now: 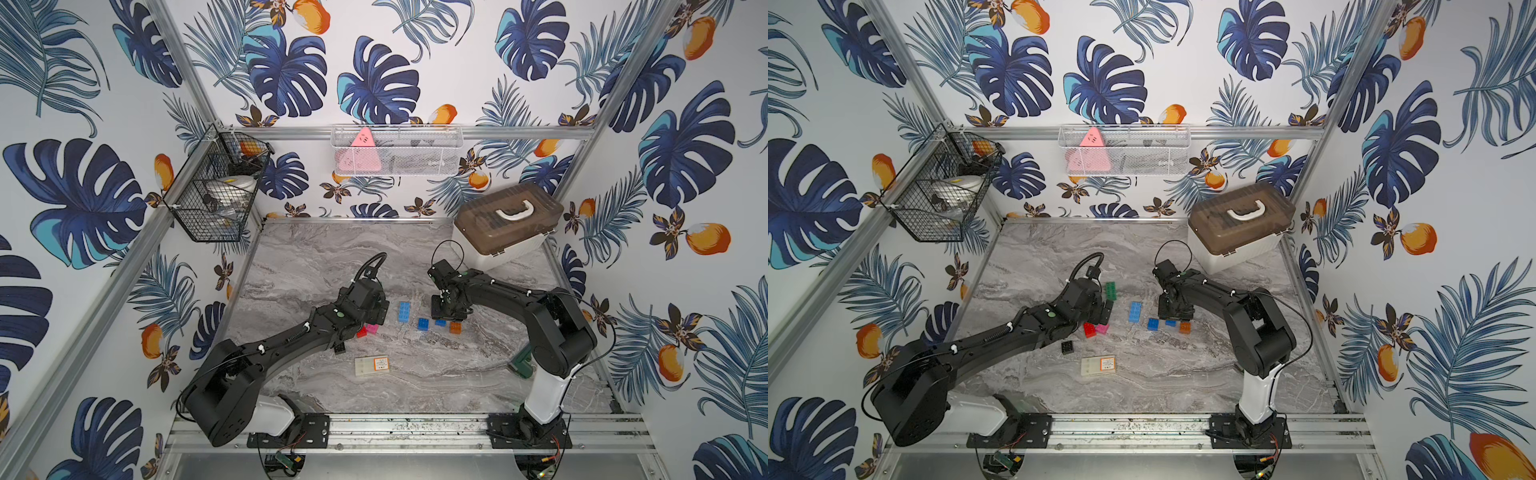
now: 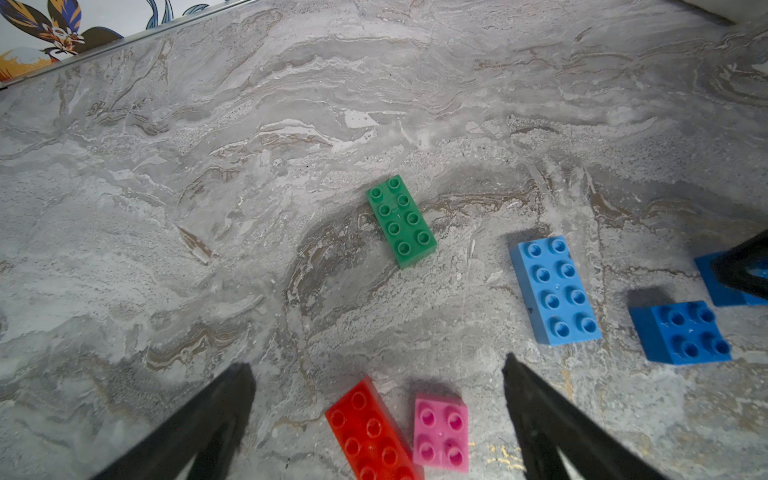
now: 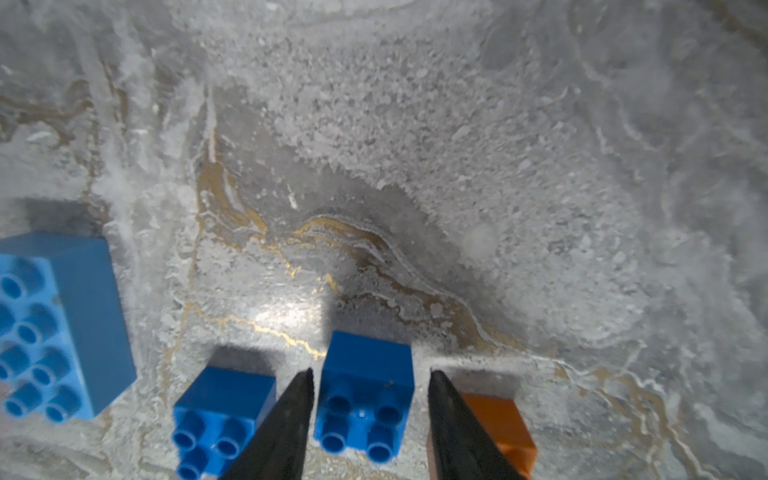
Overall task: Assemble a spoon with lego
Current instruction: Pick up the lego brick from the center of the board, then assemble the lego brick with the lego brick.
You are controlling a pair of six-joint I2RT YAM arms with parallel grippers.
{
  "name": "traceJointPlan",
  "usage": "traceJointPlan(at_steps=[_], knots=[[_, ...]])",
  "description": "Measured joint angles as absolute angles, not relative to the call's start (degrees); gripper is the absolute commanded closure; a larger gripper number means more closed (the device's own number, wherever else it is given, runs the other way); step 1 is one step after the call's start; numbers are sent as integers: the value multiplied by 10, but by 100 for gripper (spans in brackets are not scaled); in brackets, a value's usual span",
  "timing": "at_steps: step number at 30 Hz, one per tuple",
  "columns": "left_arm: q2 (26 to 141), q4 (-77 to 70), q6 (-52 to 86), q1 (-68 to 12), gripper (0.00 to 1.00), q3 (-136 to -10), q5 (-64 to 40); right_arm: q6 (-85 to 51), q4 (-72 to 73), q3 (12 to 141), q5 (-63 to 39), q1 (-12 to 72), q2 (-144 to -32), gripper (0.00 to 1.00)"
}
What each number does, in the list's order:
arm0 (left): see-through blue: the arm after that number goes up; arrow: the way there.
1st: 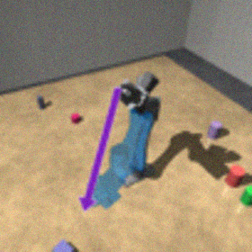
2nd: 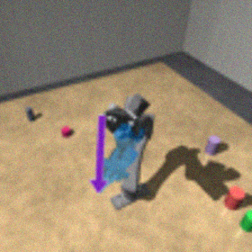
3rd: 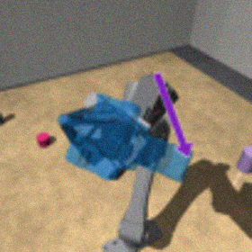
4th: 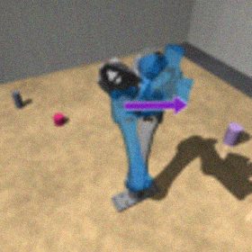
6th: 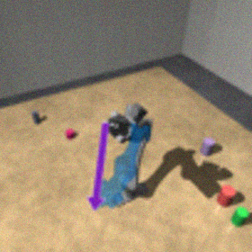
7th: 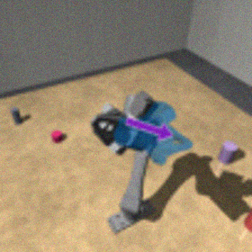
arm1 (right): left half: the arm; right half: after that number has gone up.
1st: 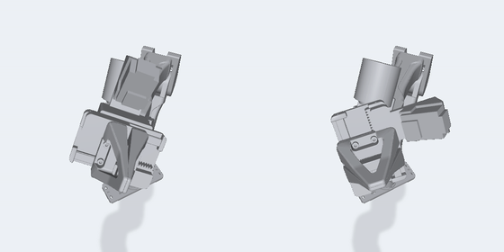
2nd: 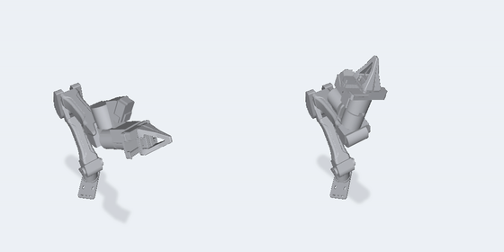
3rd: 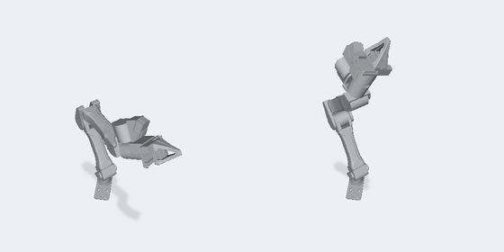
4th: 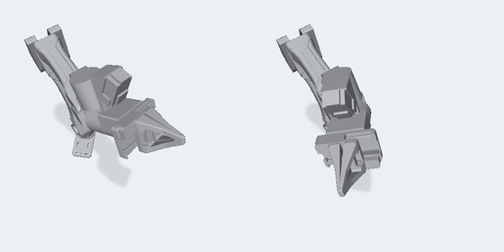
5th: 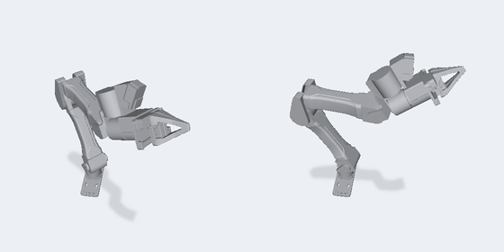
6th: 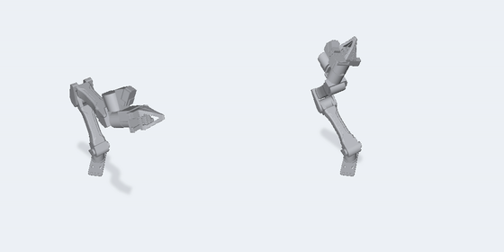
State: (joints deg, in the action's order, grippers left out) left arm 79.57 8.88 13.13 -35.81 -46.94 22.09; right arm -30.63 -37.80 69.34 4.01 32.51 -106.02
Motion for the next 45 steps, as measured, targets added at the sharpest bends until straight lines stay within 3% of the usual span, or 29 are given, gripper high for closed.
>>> traceJointPlan(at_steps=[11, 27, 45], knots=[[796, 90, 131, -359, 1, -470, 221, -306, -378, 698, 50, 338, -1067, 68], [806, 86, 135, -377, 1, -467, 208, -329, -441, 666, 85, 341, -941, 68], [826, 72, 136, -396, 1, -462, 193, -338, -438, 611, 69, 304, -936, 68]])
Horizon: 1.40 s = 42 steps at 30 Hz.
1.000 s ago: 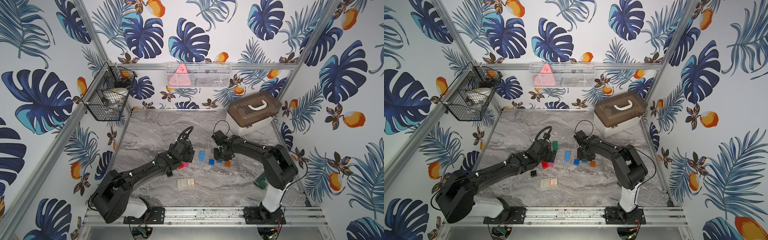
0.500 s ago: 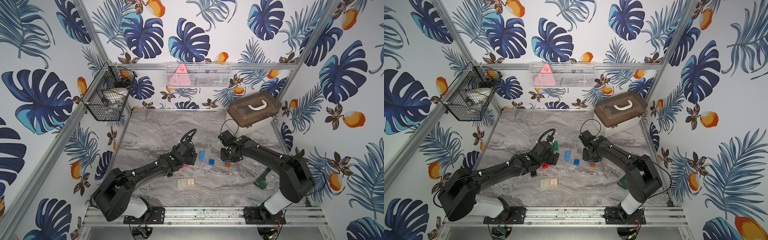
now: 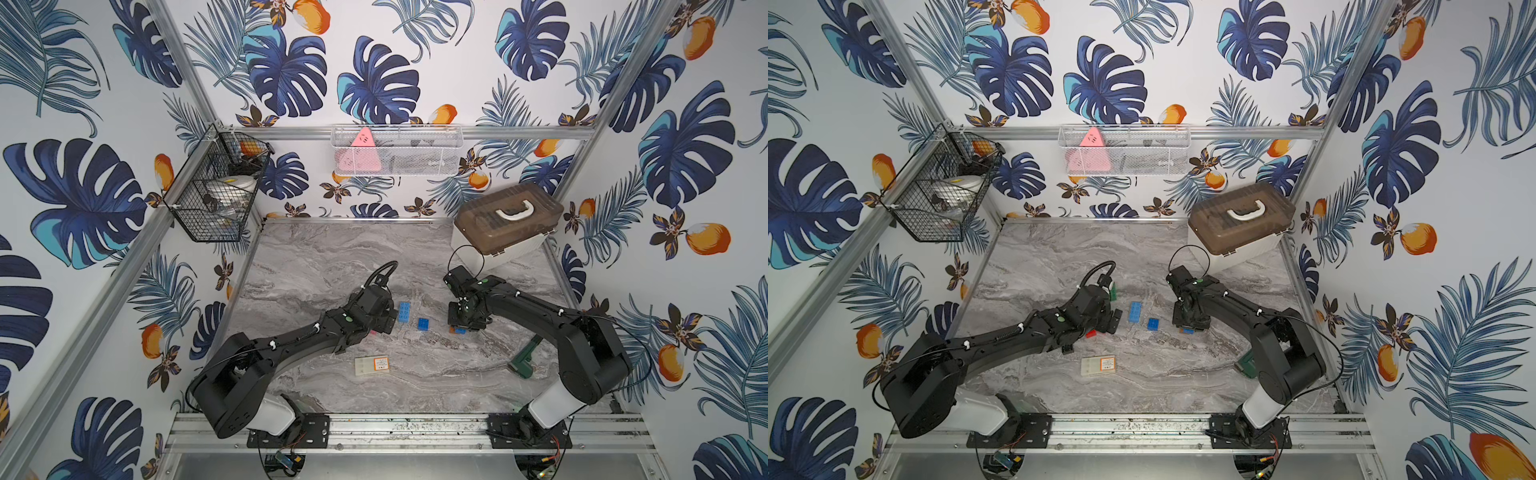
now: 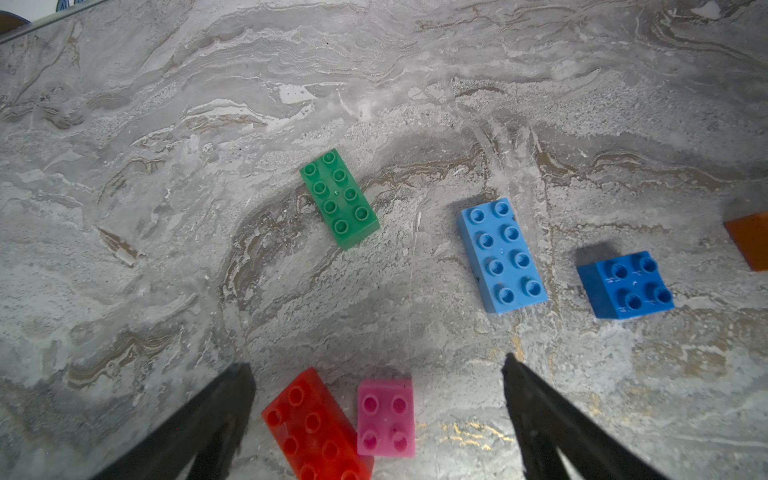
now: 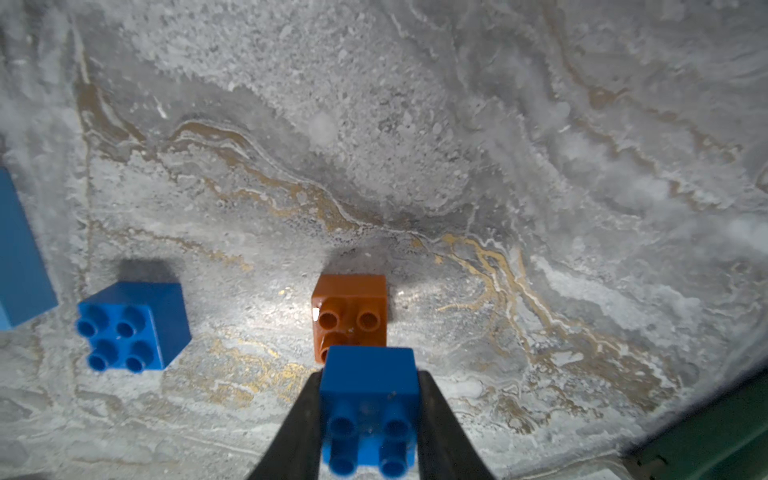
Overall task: Assemble a spoon with lego
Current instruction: Assemble the lego brick with the lego brick.
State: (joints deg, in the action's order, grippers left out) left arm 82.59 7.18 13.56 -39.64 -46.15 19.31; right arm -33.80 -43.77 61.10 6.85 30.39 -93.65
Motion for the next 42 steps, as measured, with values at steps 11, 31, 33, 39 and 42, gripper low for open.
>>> traceJointPlan(at_steps=[11, 31, 33, 39, 42], knots=[[827, 72, 136, -397, 1, -462, 195, -334, -427, 612, 55, 299, -944, 68], [828, 73, 135, -398, 1, -462, 205, -323, -404, 616, 57, 299, -974, 68], [828, 73, 134, -398, 1, -462, 207, -323, -404, 616, 57, 299, -981, 69], [828, 73, 133, -398, 1, -462, 215, -321, -400, 619, 60, 300, -1009, 69], [828, 73, 133, -398, 1, -462, 217, -319, -399, 625, 59, 303, -1017, 69]])
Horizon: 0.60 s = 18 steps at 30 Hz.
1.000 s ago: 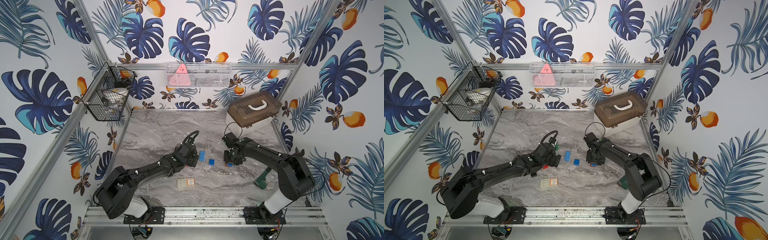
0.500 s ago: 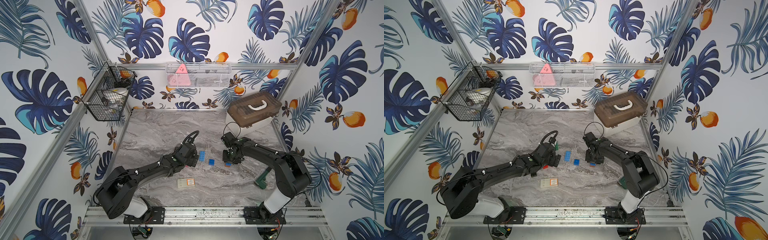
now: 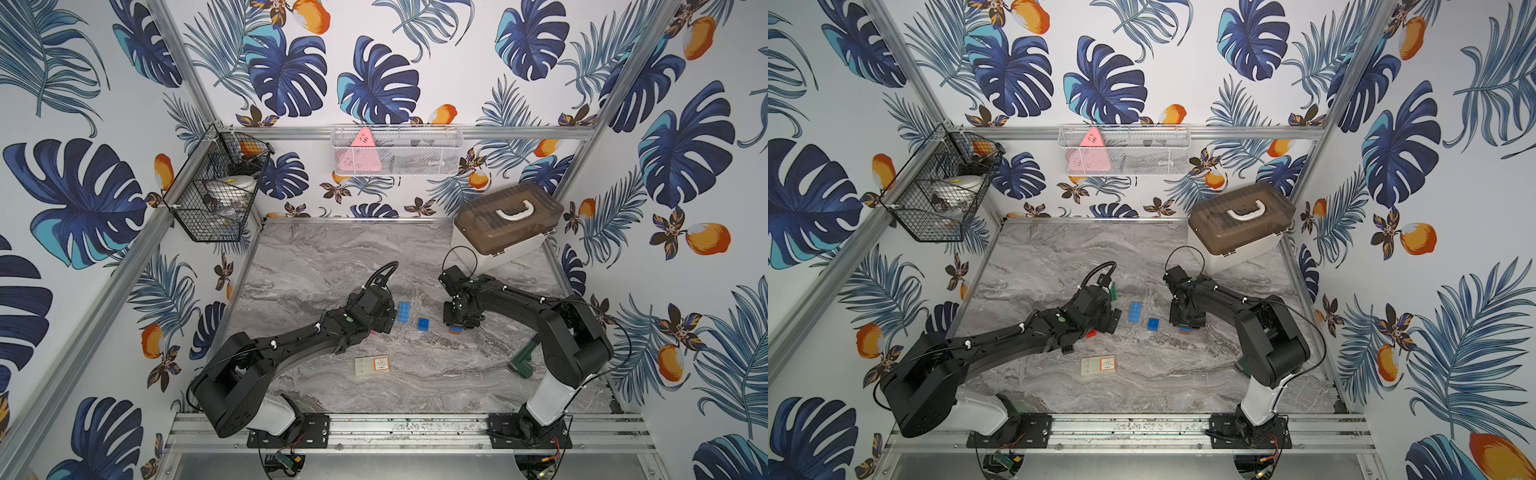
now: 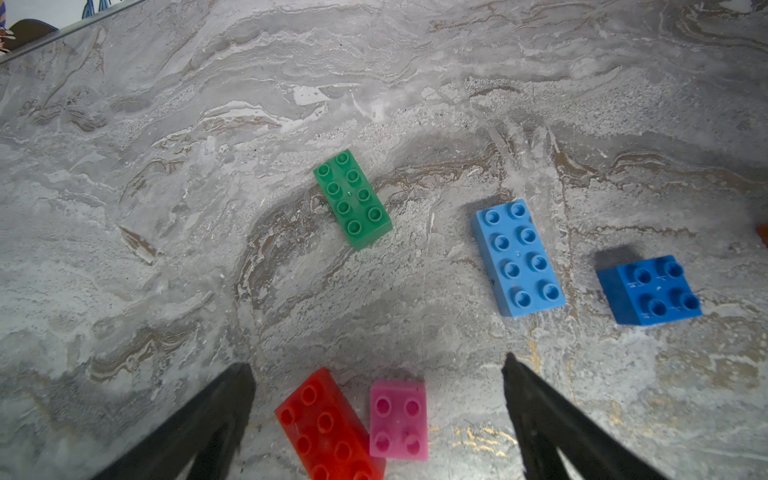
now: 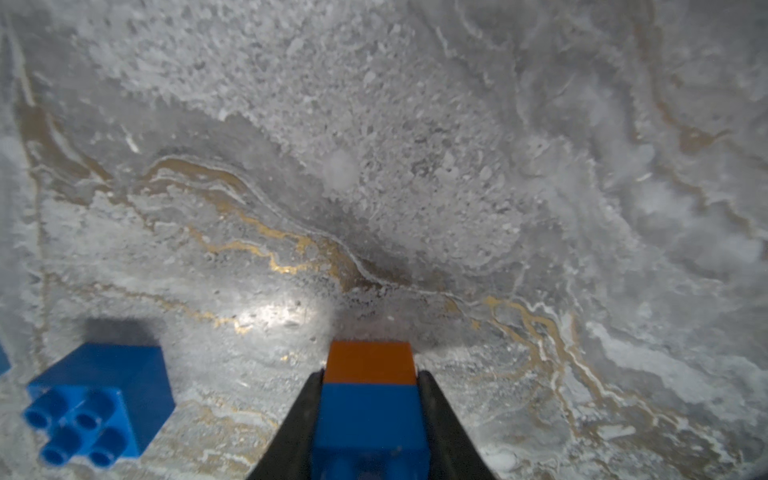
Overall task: Assemble a spoon with lego
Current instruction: Assemble the lego brick with the lego brick.
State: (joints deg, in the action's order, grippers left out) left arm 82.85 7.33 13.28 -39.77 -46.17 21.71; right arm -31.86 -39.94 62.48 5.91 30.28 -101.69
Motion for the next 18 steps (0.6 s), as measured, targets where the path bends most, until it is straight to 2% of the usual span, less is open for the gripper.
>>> traceJointPlan(at_steps=[8, 18], knots=[[828, 74, 128, -398, 1, -464, 223, -303, -409, 669, 48, 311, -1042, 66], [825, 75, 121, -398, 1, -466, 226, -293, -413, 685, 25, 318, -1046, 49]])
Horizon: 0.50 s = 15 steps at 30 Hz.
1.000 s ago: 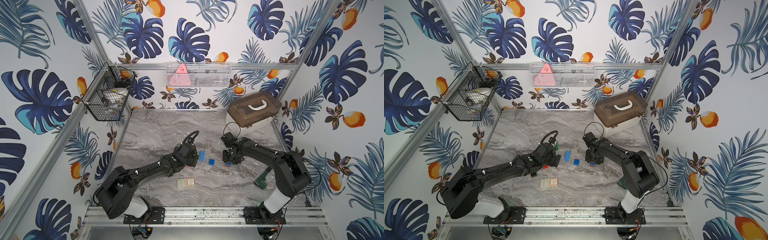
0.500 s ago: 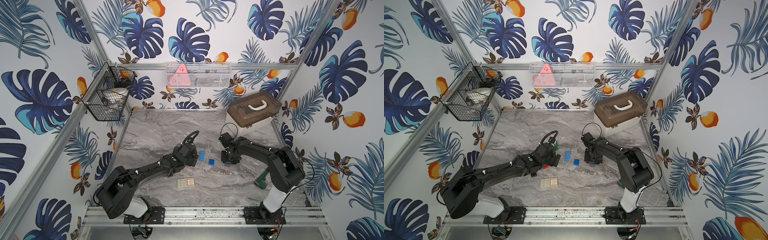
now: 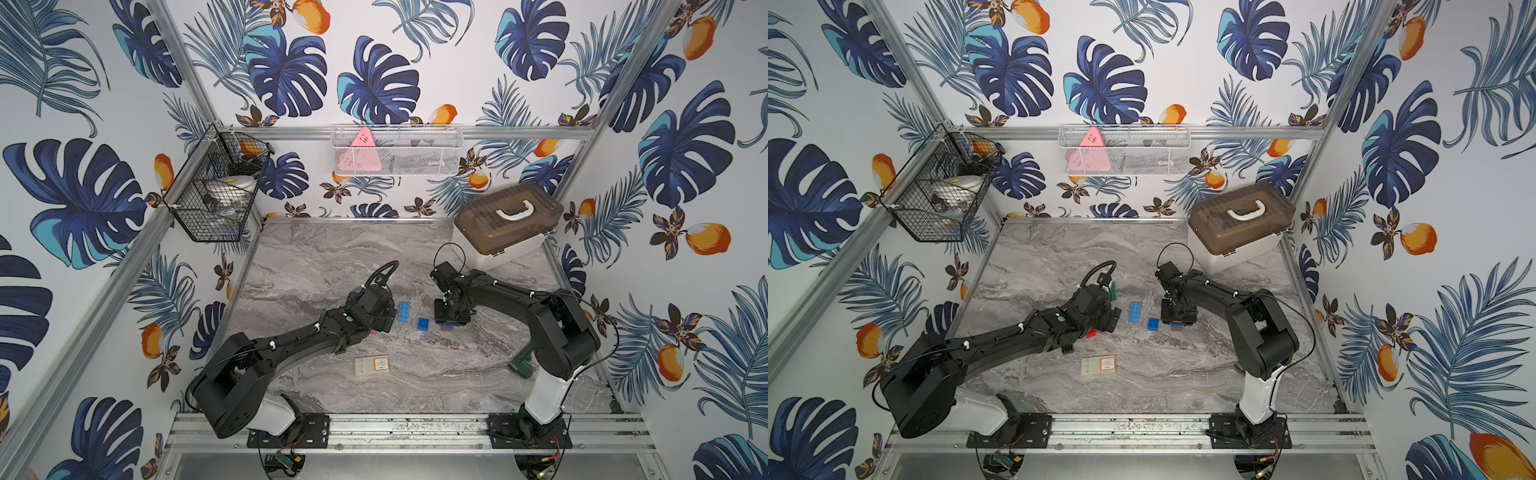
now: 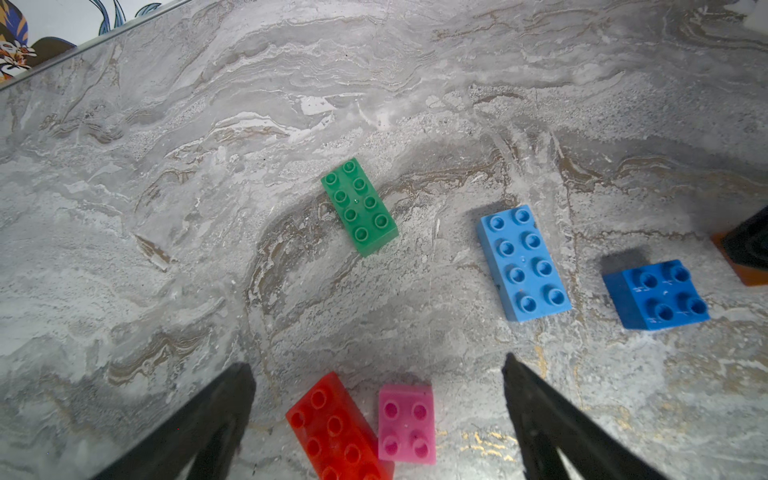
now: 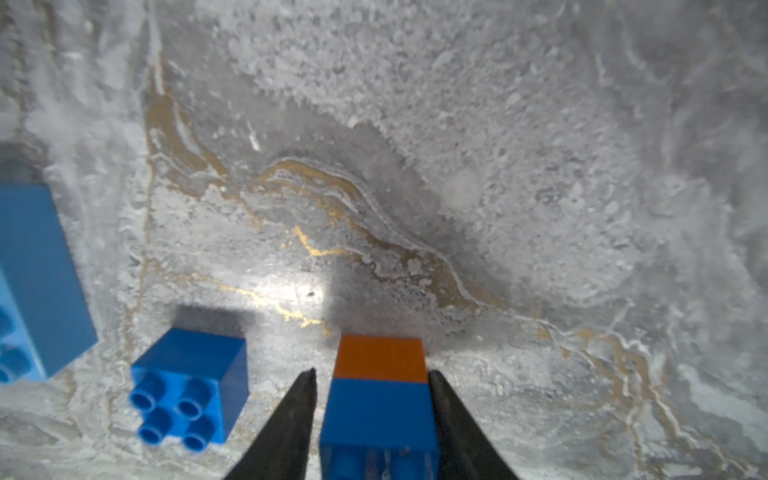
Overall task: Assemble a spoon with lego
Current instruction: Assemble the lego brick with the lego brick, then pick up the lego brick from the center of the board.
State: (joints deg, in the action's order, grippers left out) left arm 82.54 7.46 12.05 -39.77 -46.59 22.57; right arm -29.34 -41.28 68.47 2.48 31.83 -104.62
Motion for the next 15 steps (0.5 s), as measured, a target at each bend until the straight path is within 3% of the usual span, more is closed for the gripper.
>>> traceJointPlan(at_steps=[15], knots=[[809, 77, 122, -398, 1, -464, 226, -294, -469, 735, 65, 356, -978, 44]])
